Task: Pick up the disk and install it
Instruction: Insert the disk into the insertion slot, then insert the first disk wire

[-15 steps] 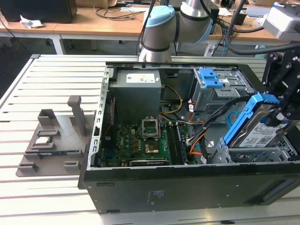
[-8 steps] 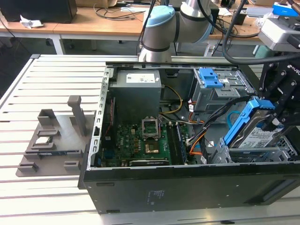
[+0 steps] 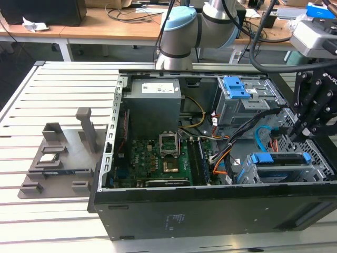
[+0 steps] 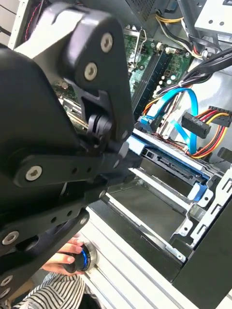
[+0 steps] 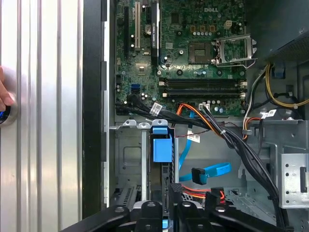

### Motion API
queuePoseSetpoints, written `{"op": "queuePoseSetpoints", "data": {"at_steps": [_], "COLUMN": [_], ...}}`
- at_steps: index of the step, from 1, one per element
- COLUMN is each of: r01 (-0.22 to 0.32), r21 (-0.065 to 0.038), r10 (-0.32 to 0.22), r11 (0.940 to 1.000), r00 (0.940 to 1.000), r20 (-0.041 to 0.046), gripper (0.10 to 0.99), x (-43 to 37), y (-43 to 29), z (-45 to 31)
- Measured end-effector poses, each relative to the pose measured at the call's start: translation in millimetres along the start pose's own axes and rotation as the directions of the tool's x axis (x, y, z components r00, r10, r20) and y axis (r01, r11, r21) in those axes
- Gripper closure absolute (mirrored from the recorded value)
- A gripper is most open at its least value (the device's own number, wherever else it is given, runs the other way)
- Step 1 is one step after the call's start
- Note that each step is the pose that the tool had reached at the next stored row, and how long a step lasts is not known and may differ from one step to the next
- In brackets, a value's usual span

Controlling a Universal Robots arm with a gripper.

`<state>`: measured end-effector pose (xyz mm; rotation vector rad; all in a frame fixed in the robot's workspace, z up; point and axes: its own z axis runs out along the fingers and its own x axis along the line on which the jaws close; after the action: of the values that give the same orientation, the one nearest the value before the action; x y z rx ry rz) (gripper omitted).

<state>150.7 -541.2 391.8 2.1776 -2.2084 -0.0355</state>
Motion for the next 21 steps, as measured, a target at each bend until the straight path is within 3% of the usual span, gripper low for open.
{"op": "queuePoseSetpoints", "data": {"at_steps": [1, 2, 8, 11, 18, 21], "r01": [0.0, 0.0, 0.0, 0.0, 0.0, -0.001], "r21": [0.0, 0.0, 0.0, 0.0, 0.0, 0.0], "r10": [0.0, 0.0, 0.0, 0.0, 0.0, 0.001], "r11": [1.0, 1.0, 1.0, 1.0, 1.0, 1.0], "r00": [1.0, 1.0, 1.0, 1.0, 1.0, 0.9999], "r20": [0.0001, 0.0, 0.0001, 0.0001, -0.0088, -0.0154], "gripper": [0.973, 0.98, 0.98, 0.98, 0.98, 0.98], "x": [0.0, 0.0, 0.0, -3.8, -16.5, -28.7], "y": [0.0, 0.0, 0.0, -5.8, -13.8, -15.8], "z": [0.0, 0.1, 0.2, -0.1, 3.6, 7.1]}}
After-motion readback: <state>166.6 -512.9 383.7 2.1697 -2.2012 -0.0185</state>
